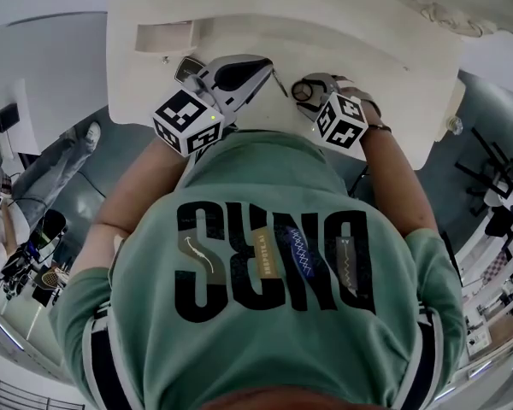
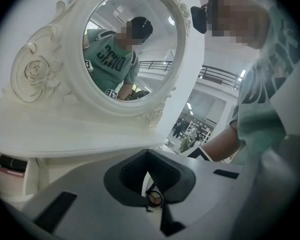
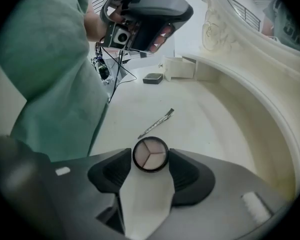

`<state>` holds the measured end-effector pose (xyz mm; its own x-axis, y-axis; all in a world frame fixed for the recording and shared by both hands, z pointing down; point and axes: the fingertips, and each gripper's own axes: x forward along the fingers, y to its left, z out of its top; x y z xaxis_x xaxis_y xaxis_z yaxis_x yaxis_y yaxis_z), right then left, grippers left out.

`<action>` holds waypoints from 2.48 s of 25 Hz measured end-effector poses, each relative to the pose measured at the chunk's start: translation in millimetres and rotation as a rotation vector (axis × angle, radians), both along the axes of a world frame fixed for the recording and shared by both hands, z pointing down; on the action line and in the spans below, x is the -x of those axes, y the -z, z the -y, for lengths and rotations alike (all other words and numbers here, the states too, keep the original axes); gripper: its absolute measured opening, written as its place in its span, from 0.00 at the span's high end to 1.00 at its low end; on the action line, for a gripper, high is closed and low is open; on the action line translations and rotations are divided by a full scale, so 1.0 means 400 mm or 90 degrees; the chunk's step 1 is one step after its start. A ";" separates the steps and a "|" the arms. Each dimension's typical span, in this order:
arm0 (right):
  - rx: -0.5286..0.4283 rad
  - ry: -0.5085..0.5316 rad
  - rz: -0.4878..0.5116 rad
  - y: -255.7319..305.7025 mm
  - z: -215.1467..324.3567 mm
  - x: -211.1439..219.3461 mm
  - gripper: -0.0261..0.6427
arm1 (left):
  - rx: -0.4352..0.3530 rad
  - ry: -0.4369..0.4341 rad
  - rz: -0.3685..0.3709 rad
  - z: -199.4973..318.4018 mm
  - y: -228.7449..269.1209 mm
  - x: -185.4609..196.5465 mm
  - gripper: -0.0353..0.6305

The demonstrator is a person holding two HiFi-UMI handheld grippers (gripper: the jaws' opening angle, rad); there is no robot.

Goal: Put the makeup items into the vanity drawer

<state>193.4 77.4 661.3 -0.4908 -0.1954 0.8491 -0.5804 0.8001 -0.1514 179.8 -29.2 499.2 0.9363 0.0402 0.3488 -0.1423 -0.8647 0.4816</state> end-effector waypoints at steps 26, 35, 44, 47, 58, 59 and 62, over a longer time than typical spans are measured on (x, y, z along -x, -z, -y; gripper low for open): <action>-0.239 -0.304 0.167 0.525 0.155 -0.189 0.63 | -0.076 0.062 -0.137 0.078 0.318 0.039 0.94; -0.346 -0.357 0.237 0.754 0.167 -0.274 0.63 | -0.108 0.086 -0.187 0.114 0.437 0.040 0.94; -0.409 -0.380 0.330 0.880 0.181 -0.311 0.63 | -0.123 0.121 -0.201 0.149 0.470 0.076 0.94; -0.408 -0.378 0.332 0.882 0.180 -0.309 0.63 | -0.123 0.127 -0.200 0.147 0.468 0.085 0.94; -0.385 -0.367 0.318 0.859 0.170 -0.281 0.63 | -0.110 0.138 -0.197 0.122 0.454 0.113 0.94; -0.382 -0.363 0.315 0.855 0.176 -0.275 0.63 | -0.110 0.142 -0.198 0.123 0.450 0.117 0.94; -0.369 -0.338 0.304 0.837 0.205 -0.239 0.63 | -0.109 0.156 -0.194 0.130 0.439 0.141 0.94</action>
